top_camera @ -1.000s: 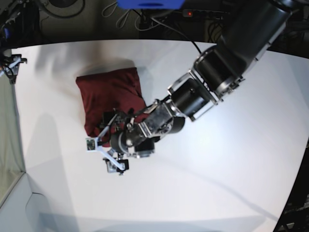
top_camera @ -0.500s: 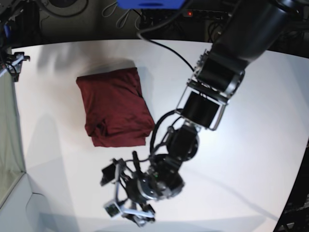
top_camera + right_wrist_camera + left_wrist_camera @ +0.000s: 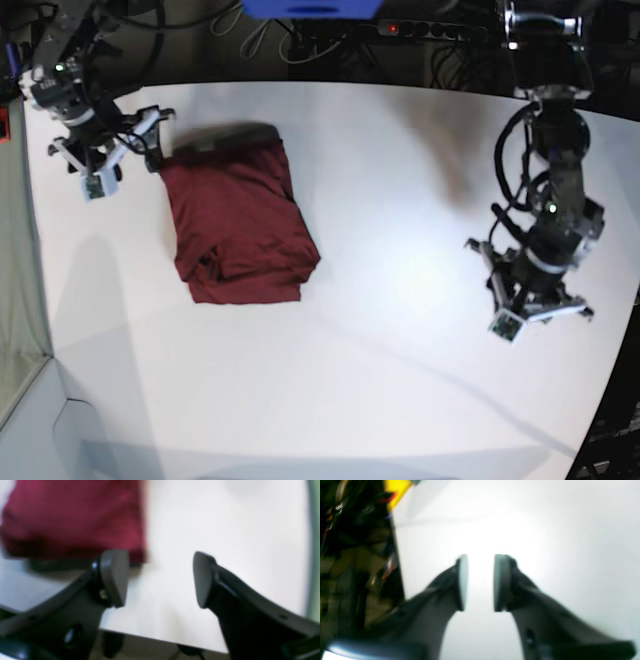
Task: Layout the t-shirt on the table in an organized manner, then fold the t-shirt properly
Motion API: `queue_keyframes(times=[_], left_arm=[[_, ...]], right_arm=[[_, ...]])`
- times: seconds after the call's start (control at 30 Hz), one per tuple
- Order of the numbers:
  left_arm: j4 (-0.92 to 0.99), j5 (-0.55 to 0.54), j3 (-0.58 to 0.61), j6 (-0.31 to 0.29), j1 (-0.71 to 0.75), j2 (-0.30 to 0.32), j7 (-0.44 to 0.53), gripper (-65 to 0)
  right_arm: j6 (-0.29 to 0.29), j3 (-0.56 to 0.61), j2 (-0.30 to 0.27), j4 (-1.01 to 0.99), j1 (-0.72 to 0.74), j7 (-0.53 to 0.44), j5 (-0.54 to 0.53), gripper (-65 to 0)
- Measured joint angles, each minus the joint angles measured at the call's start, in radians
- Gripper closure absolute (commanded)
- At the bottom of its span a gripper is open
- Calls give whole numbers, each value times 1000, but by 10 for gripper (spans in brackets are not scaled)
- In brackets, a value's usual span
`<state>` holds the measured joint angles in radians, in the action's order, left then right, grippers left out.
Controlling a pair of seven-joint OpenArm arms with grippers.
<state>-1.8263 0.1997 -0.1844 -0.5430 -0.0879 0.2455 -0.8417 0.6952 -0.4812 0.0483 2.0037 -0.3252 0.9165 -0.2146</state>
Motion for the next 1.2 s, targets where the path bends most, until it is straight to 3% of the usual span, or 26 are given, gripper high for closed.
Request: queue_keyframes(times=[0.13, 0.23, 0.3, 0.77, 1.0, 1.2], left_arm=[[-95, -1, -88, -7, 106, -2, -43, 0], [-111, -7, -135, -3, 146, 1, -51, -4], [-116, -13, -147, -2, 186, -2, -54, -3], [-140, -13, -148, -3, 383, -57, -46, -2], [-140, -13, -148, -3, 437, -55, -48, -2], [-140, -13, -149, -4, 459, -55, -48, -2]], right_arm=[[0, 106, 16, 0, -11, 13, -1, -151], [0, 150, 14, 2, 6, 6, -2, -40], [0, 163, 12, 2, 12, 8, 0, 0], [0, 285, 7, -114, 56, 9, 5, 0], [0, 320, 4, -283, 47, -153, -1, 0], [0, 310, 2, -234, 44, -157, 13, 0]])
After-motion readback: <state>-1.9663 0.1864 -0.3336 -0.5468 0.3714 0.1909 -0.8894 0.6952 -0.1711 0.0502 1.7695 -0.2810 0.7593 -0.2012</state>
